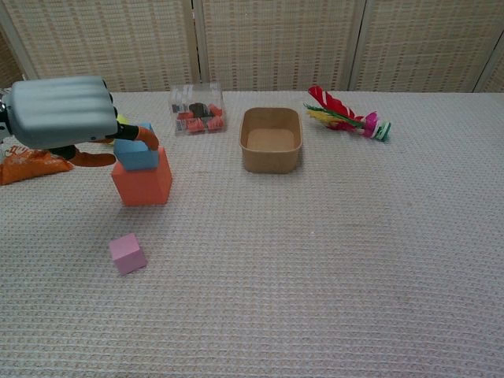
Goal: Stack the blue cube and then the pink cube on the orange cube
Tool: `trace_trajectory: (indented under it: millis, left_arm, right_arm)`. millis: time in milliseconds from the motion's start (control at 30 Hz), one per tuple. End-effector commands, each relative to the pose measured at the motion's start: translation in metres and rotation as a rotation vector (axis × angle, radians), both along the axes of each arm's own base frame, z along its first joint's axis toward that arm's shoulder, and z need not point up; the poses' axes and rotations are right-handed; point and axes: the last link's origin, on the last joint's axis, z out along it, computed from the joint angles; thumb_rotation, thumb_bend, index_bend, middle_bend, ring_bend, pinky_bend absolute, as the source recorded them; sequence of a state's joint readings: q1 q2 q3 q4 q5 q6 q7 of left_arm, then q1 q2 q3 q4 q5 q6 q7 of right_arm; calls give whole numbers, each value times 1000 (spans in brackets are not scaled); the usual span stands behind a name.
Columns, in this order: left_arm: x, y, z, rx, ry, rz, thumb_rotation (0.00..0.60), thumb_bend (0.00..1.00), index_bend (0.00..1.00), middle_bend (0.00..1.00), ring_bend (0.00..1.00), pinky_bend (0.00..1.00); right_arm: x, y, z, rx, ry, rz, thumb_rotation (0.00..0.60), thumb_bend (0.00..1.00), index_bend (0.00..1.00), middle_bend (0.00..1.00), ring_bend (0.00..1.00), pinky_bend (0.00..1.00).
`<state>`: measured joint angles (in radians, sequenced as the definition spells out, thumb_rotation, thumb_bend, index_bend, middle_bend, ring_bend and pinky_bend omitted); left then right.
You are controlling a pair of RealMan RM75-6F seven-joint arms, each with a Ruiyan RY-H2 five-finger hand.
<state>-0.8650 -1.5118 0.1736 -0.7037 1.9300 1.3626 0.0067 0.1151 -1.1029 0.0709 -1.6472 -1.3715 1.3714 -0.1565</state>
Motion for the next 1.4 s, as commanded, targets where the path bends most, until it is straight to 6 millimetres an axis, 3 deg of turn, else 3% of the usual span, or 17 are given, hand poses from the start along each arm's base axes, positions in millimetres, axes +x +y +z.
trace_trajectory:
  millis: [33,400,500,667,833,1000,1167,1400]
  left_arm:
    - [0,0,0,3,1,2,600,374,198,1000,1000,1000]
    - [-1,-2,5,6,-52,25,600,375,146,1000,1000,1000]
    - [-3,-13,8,-19,-110,42,600,375,146,1000,1000,1000]
    - [-15,-50,8,-160,-261,196,600,371,192,1000,1000,1000]
    - [-33,-86,0,-292,-303,415,600,363,197,1000,1000,1000]
    - [-49,-103,-10,-298,-241,493,600,354,155,1000,1000,1000]
    - [-57,-109,-26,-317,-198,566,600,347,94,1000,1000,1000]
    - [-53,-107,-43,-330,-207,550,600,346,73,1000,1000,1000]
  right_arm:
    - [0,0,0,-2,0,1,600,62,0,0,0,0]
    - [0,0,1,-4,0,-1,600,62,0,0,0,0]
    - [0,0,1,-2,0,1,600,62,0,0,0,0]
    - [1,1,-1,7,-2,7,600,62,0,0,0,0]
    - [4,3,-3,23,-4,19,600,63,0,0,0,0]
    - [7,7,-4,33,-7,37,600,62,0,0,0,0]
    - [8,9,-3,33,-12,50,600,62,0,0,0,0]
    - [8,11,0,31,-20,50,600,63,0,0,0,0]
